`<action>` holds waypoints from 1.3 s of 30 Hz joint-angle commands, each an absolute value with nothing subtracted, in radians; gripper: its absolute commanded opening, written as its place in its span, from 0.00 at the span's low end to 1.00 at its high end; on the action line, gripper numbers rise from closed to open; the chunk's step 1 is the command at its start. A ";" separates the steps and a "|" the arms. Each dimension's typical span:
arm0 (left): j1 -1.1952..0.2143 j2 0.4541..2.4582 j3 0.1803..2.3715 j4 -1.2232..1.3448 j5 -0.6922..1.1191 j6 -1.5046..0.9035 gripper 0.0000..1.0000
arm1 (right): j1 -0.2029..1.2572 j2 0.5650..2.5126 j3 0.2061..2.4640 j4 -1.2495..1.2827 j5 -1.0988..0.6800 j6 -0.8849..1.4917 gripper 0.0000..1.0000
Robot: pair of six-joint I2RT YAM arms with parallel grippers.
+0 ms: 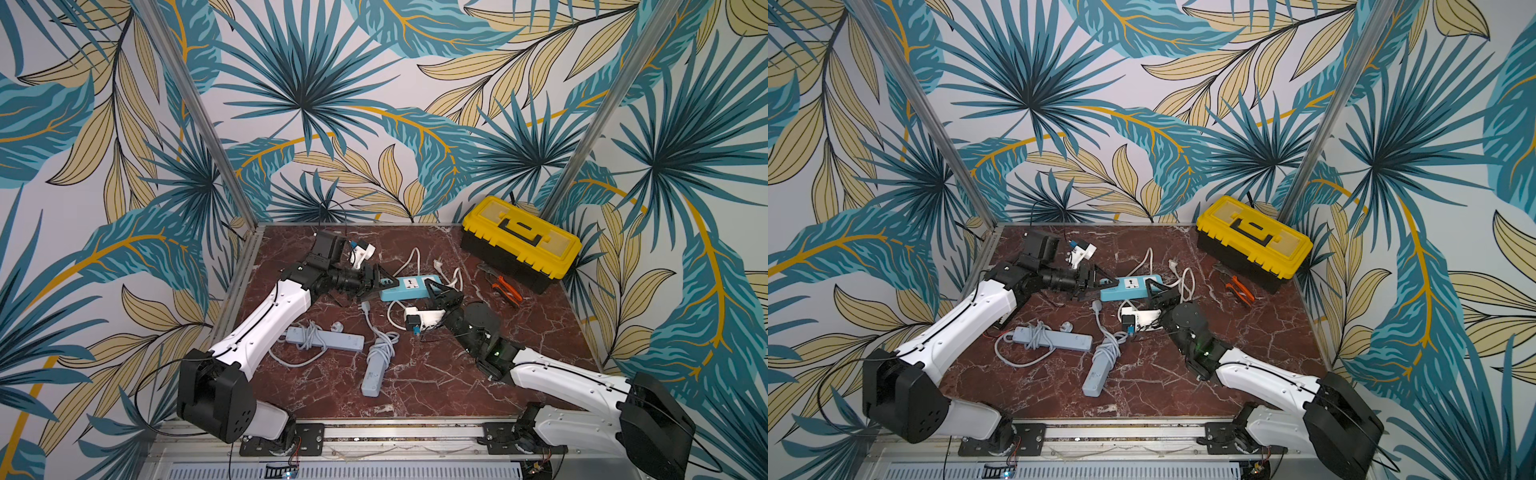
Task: Wrap the cord around the power strip
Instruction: Pick up the power strip from the center of the board.
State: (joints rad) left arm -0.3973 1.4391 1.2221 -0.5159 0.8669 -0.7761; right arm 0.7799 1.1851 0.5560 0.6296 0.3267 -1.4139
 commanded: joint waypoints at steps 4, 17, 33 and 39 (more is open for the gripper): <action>-0.425 1.390 1.110 -0.290 0.789 -0.979 0.45 | 0.796 1.224 0.581 0.760 0.380 -1.375 0.15; -0.423 1.327 1.049 -0.156 0.583 -1.119 0.13 | 0.854 1.233 0.571 0.735 0.509 -1.108 0.59; -0.410 1.561 1.455 0.117 0.304 -1.018 0.11 | 0.810 1.057 0.895 -0.063 0.646 0.051 0.70; -0.515 1.545 1.500 0.156 0.237 -0.824 0.11 | 0.557 1.081 1.096 -0.313 0.251 0.548 0.70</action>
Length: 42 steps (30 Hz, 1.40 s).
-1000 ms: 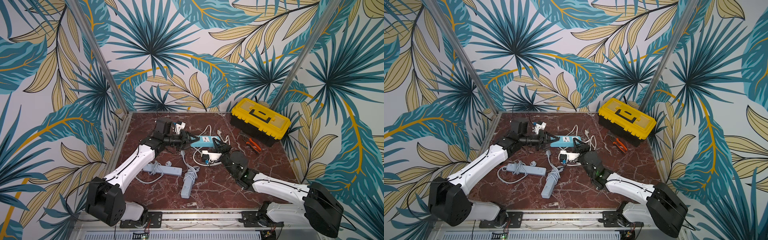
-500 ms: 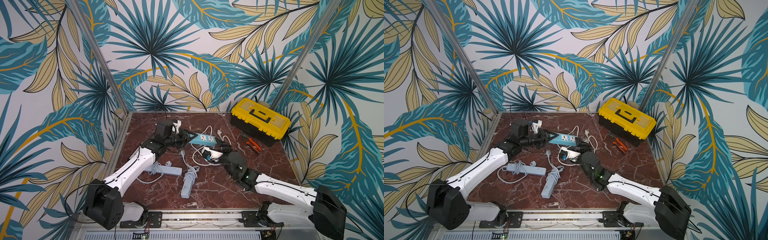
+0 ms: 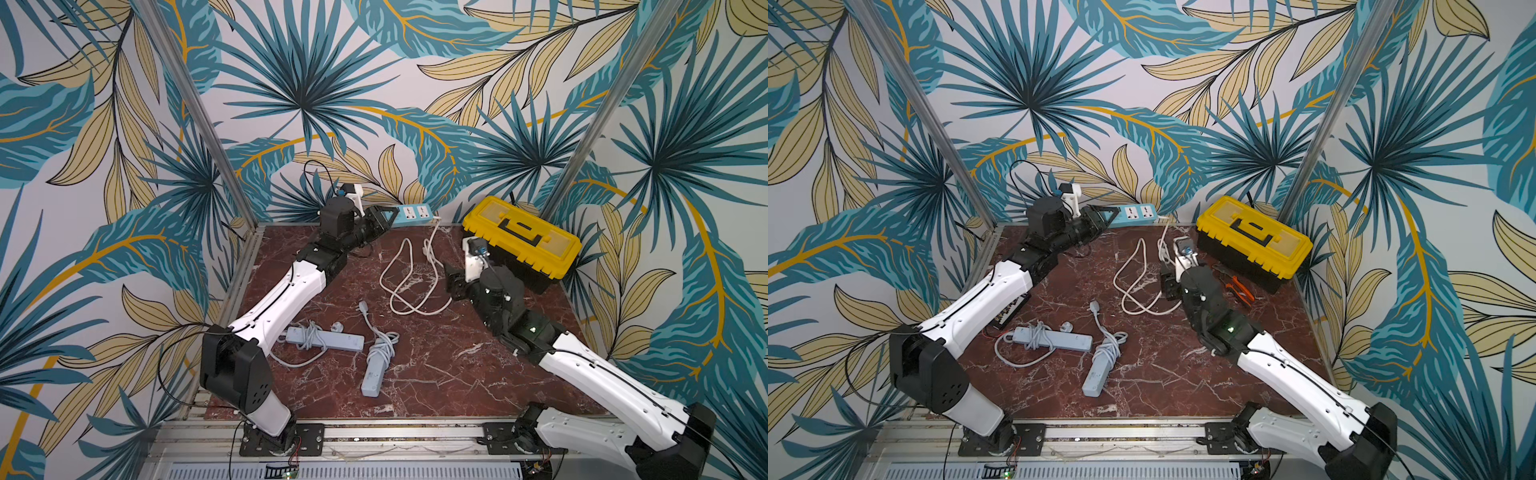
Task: Wrap the cord around the power strip
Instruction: Pick up the power strip from the center of the board.
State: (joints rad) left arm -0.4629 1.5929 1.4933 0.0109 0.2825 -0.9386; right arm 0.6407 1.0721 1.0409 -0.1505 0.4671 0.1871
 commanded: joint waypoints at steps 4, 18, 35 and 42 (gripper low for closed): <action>-0.528 1.517 1.322 0.329 0.214 -0.922 0.11 | 0.436 1.073 1.052 -0.139 -0.004 0.802 0.72; -0.682 1.470 1.122 0.524 0.042 -1.090 0.10 | 0.362 1.359 0.905 0.583 -0.170 1.393 0.77; -0.732 1.405 1.000 0.533 0.071 -1.162 0.60 | 0.359 1.392 0.887 0.639 0.007 1.303 0.31; -0.515 1.315 0.875 0.360 0.430 -1.146 0.75 | 0.328 1.325 0.991 0.362 -0.262 1.013 0.24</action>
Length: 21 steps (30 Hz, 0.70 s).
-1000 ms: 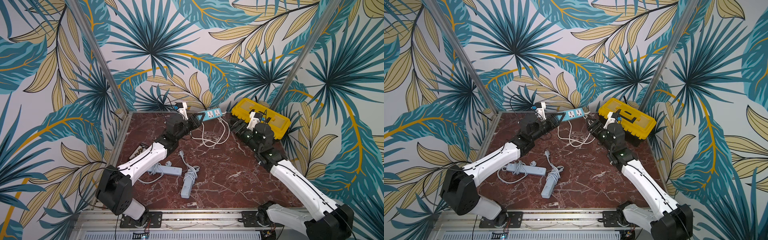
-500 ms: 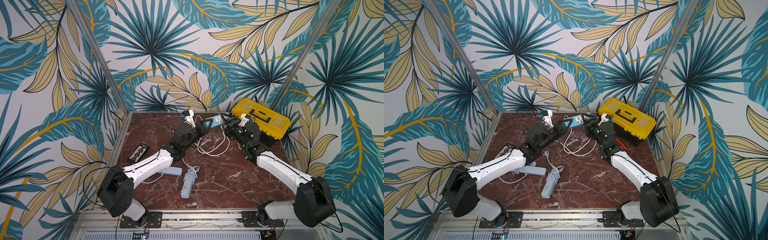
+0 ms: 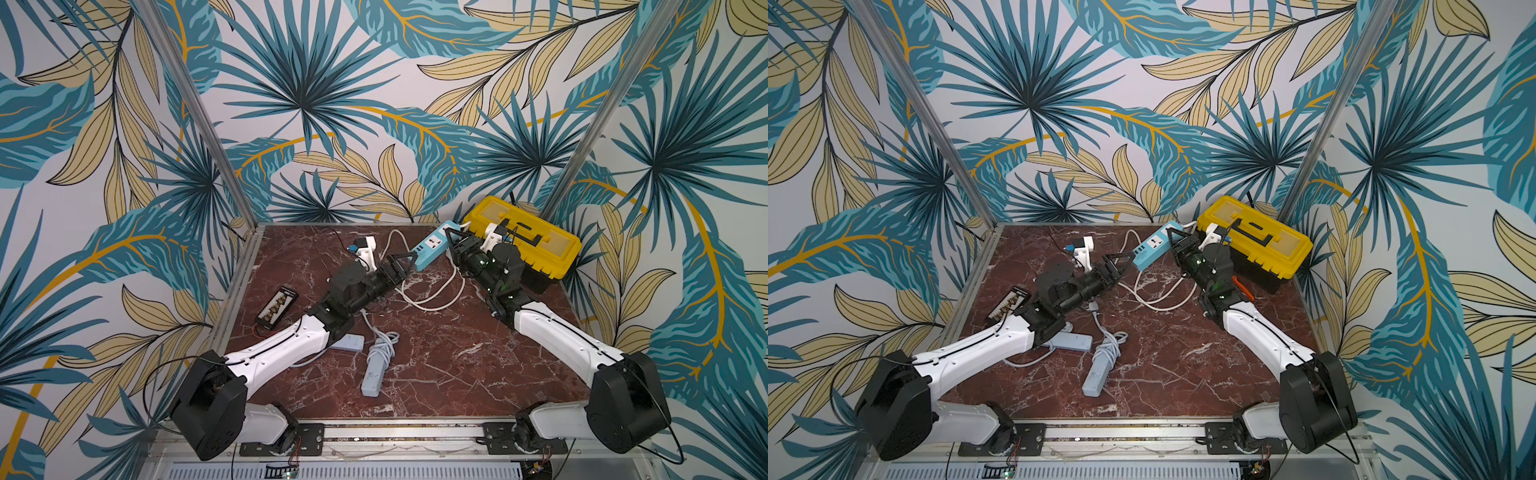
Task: Wrap the cord around the power strip
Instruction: Pick up the power strip from the center of the board.
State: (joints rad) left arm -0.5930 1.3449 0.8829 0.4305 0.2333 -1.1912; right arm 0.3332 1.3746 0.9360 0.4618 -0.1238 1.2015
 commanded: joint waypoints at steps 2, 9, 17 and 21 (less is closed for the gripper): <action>-0.486 1.314 0.915 0.261 0.532 -1.053 0.76 | 0.327 1.312 0.997 0.340 -0.362 0.968 0.24; -0.550 1.393 1.024 0.241 0.680 -0.994 0.78 | 0.327 1.275 0.917 0.564 -0.457 1.079 0.24; -0.603 1.484 1.132 0.241 0.719 -1.005 0.67 | 0.353 1.281 0.877 0.760 -0.439 1.159 0.24; -0.602 1.481 1.134 0.241 0.690 -1.000 0.49 | 0.354 1.277 0.876 0.771 -0.461 1.168 0.25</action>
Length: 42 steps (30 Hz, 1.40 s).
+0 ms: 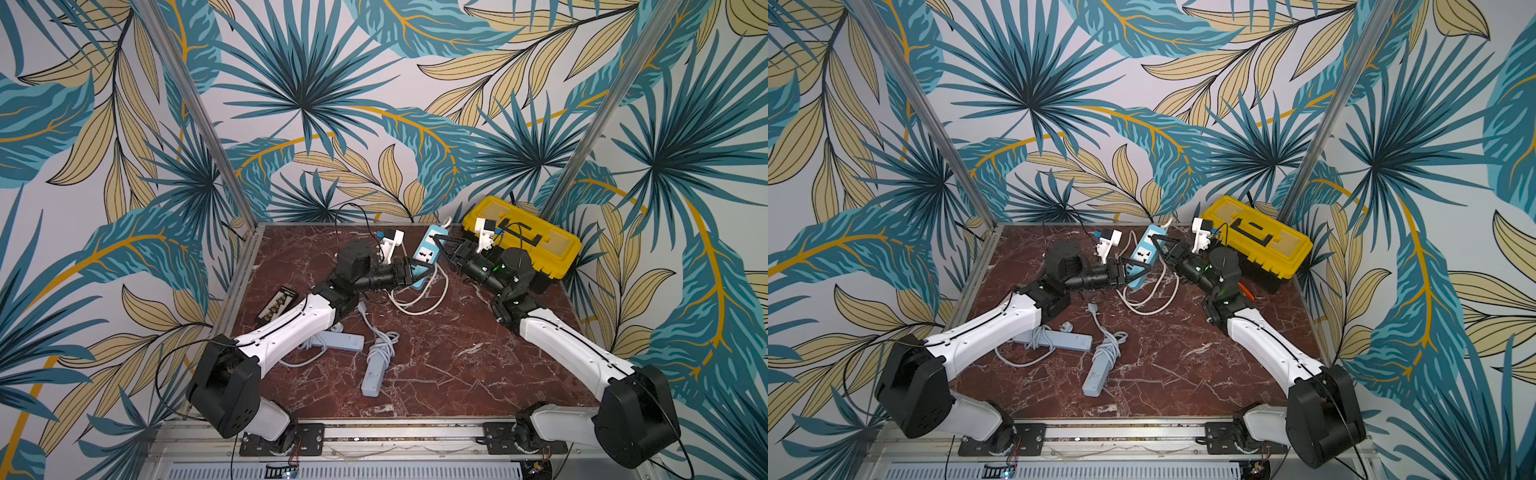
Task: Wrap the cord around the power strip
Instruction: Pick up the power strip from the center of the board, then adjust the power cord at the center of the board.
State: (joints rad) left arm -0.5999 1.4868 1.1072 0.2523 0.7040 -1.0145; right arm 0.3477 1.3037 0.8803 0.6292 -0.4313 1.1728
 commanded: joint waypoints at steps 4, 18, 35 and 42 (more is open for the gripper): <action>-0.602 1.484 1.143 0.241 0.681 -0.994 0.32 | 0.354 1.275 0.876 0.764 -0.473 1.167 0.32; -0.549 1.467 1.248 0.241 0.606 -0.971 0.00 | 0.311 1.133 0.800 0.065 -0.254 0.751 0.67; -0.602 1.467 1.299 0.239 0.608 -0.976 0.00 | 0.367 1.710 1.131 0.016 0.018 0.654 0.63; -0.569 1.420 1.299 0.042 0.547 -0.844 0.00 | 0.374 1.824 1.366 -0.133 -0.099 0.540 0.08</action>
State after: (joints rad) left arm -0.5915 1.4792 1.2484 0.0883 0.5877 -0.9588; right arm 0.3649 1.8618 1.2850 -0.0502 -0.0273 0.6216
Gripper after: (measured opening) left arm 0.328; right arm 0.114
